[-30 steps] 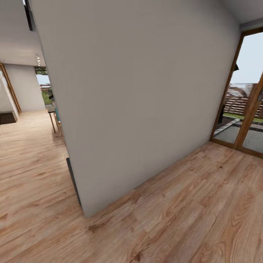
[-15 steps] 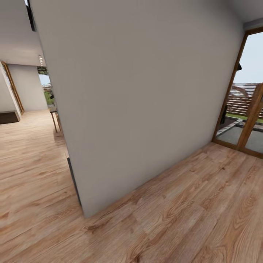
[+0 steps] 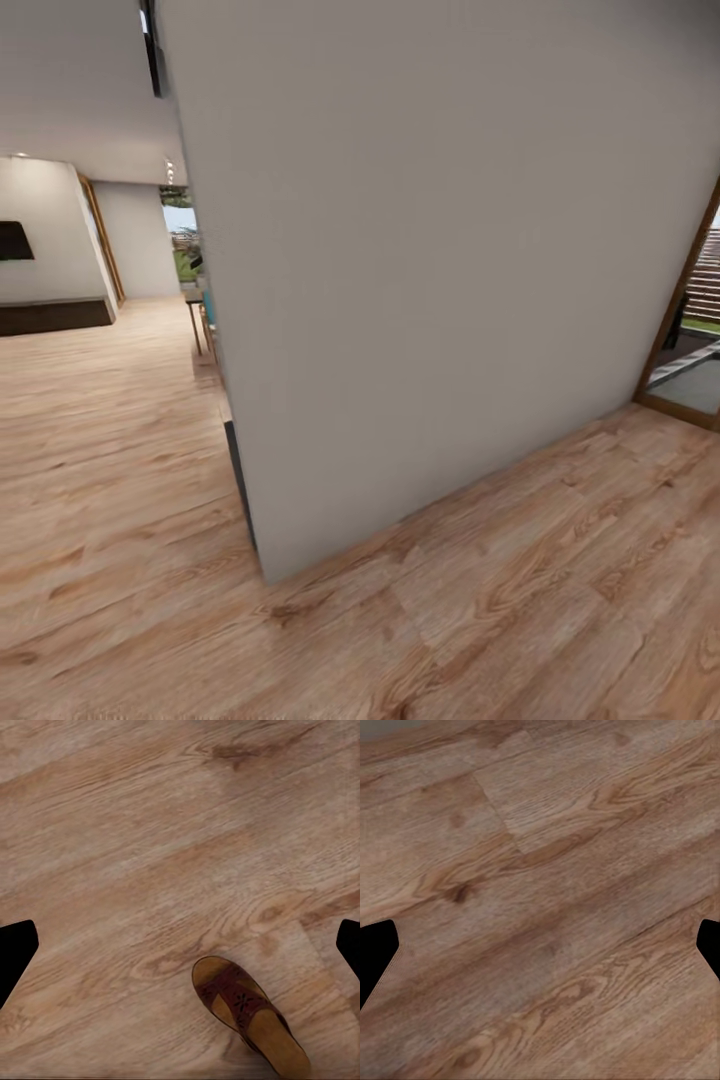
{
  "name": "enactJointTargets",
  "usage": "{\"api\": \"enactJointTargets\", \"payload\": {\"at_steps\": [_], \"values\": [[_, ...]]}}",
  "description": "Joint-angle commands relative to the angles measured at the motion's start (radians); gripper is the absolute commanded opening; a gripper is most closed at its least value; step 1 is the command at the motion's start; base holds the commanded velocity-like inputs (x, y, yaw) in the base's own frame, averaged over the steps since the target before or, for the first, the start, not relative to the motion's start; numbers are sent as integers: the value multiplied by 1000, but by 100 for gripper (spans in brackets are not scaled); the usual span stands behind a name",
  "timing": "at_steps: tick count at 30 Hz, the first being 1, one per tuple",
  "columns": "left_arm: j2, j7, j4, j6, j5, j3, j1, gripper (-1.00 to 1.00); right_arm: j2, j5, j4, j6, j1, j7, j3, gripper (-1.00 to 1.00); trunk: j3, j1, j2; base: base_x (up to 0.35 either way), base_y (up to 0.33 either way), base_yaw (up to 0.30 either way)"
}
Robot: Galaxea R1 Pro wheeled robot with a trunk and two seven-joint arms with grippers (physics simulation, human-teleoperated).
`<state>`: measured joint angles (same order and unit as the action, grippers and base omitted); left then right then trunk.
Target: Pick up the two gym shoes and the two sandals from the corridor floor and place them onto the hallstand (shoe rack) in the corridor, making sure they are on the rack and not on the floor. Arrange them so the two gym shoes are next to each other and the two sandals are next to each other.
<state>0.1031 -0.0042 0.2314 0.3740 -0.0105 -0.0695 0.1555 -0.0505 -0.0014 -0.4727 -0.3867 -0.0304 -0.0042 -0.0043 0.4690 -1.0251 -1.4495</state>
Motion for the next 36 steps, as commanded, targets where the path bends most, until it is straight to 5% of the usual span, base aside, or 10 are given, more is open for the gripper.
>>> {"api": "enactJointTargets", "payload": {"at_steps": [1,36], "values": [[0,0,-1,3,-1,-3,1,100,0,0,0,-3,0,0,0,100,1,0,-1,0,0,277],[0,0,-1,3,-2,-3,1,100,0,0,1,-3,0,0,0,100,1,0,-1,0,0,278]]}}
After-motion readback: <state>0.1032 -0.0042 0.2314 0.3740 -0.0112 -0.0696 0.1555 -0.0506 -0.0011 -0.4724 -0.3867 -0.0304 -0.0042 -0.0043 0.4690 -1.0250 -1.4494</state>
